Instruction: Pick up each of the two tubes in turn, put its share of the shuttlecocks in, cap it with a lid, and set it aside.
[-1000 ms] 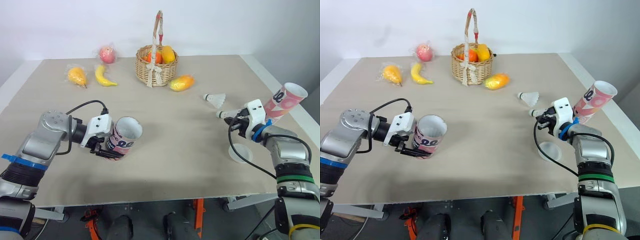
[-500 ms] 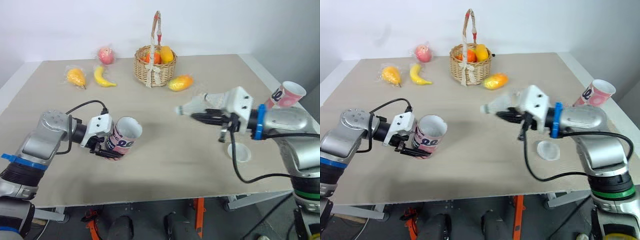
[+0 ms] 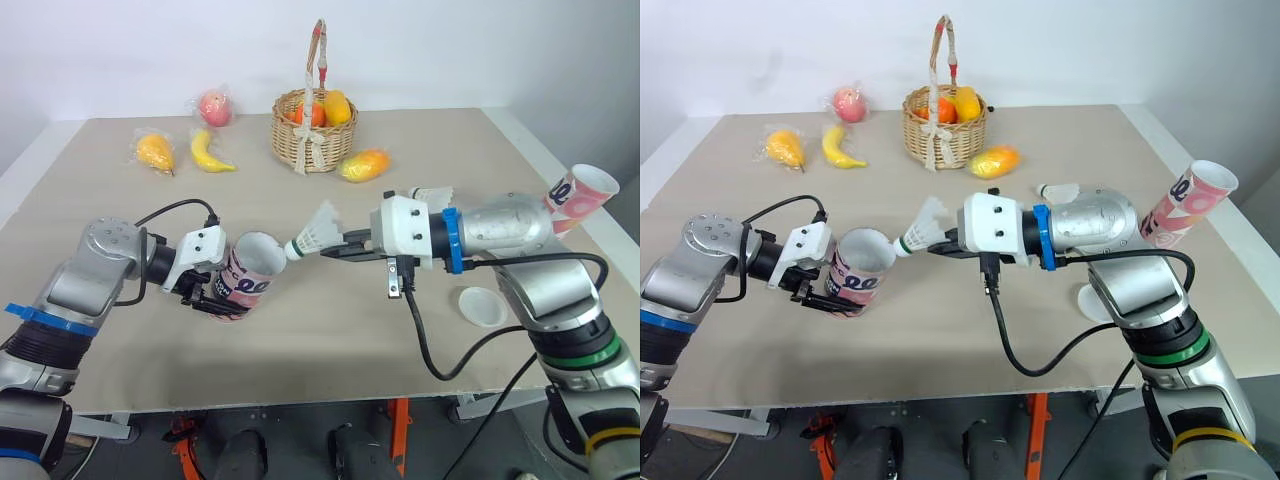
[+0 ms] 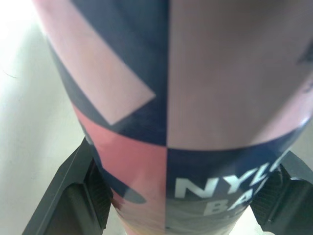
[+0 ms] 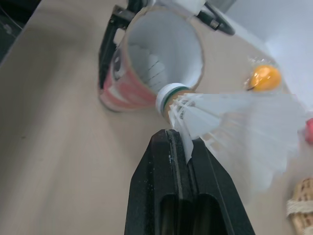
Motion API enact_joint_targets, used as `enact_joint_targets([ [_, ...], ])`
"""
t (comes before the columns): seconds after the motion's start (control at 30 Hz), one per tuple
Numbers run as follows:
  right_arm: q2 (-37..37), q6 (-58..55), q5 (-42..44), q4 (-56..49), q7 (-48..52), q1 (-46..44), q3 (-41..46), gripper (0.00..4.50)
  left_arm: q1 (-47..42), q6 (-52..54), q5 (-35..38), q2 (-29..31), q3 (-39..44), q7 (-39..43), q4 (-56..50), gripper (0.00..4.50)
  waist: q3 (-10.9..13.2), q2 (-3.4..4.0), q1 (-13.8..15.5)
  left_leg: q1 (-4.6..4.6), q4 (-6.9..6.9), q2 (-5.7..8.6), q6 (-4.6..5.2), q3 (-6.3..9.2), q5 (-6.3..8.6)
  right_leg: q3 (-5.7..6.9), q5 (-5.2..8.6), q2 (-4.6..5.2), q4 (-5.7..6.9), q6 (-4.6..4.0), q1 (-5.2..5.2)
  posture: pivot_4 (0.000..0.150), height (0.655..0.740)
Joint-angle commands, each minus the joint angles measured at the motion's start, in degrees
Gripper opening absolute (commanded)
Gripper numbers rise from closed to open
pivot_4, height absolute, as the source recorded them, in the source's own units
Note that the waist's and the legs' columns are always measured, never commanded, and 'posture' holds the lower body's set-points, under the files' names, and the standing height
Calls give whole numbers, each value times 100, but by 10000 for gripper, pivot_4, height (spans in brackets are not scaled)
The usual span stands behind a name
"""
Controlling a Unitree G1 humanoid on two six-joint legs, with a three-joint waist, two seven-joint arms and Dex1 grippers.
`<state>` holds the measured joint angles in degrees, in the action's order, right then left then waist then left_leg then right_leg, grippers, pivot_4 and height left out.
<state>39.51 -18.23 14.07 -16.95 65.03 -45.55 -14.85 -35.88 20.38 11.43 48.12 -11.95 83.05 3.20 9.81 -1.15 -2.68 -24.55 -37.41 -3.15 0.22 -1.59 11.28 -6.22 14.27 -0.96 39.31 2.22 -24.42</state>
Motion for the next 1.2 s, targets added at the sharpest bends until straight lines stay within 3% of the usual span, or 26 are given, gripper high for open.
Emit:
enact_joint_targets([
  [0.03,-181,50,120,43,43,-367,122,233,24,44,14,66,17,-4,-134,32073,0,0,0,0,0,0,0,0,0,0,-1,0,0,1,0,1500,7400],
  [0.47,-863,807,-863,1122,454,-976,-995,233,25,25,22,61,24,-3,-114,32073,0,0,-1,0,0,-1,0,0,0,3,0,1,0,-4,-1,1500,7400],
  [0.6,-1129,693,-613,1355,677,-1149,-919,11232,52,46,35,53,36,-33,-142,32073,0,0,-1,0,0,-3,0,1,0,6,0,0,0,-4,0,1500,7400],
  [0.73,-995,174,54,1091,980,-1151,-437,31452,85,47,46,42,40,-44,-153,32073,0,-1,0,-1,1,-4,0,1,0,7,1,1,0,-5,1,1500,7400],
  [0.77,-901,6,168,1017,1038,-1149,-341,34515,91,45,46,42,34,-47,-155,32073,0,-1,1,-2,2,-4,0,2,0,7,1,1,0,-6,1,1500,7400],
  [0.9,-588,-387,593,805,934,-853,202,34515,88,48,52,21,21,-70,-155,32073,-1,-2,11,-1,2,-3,0,2,1,9,2,2,0,-6,1,1500,7400],
  [1.2,-503,-585,-719,2095,-2050,272,1265,34515,175,65,93,30,65,-145,-198,32073,-4,-7,7,0,1,2,0,1,0,7,0,5,0,-6,2,1500,7400],
])
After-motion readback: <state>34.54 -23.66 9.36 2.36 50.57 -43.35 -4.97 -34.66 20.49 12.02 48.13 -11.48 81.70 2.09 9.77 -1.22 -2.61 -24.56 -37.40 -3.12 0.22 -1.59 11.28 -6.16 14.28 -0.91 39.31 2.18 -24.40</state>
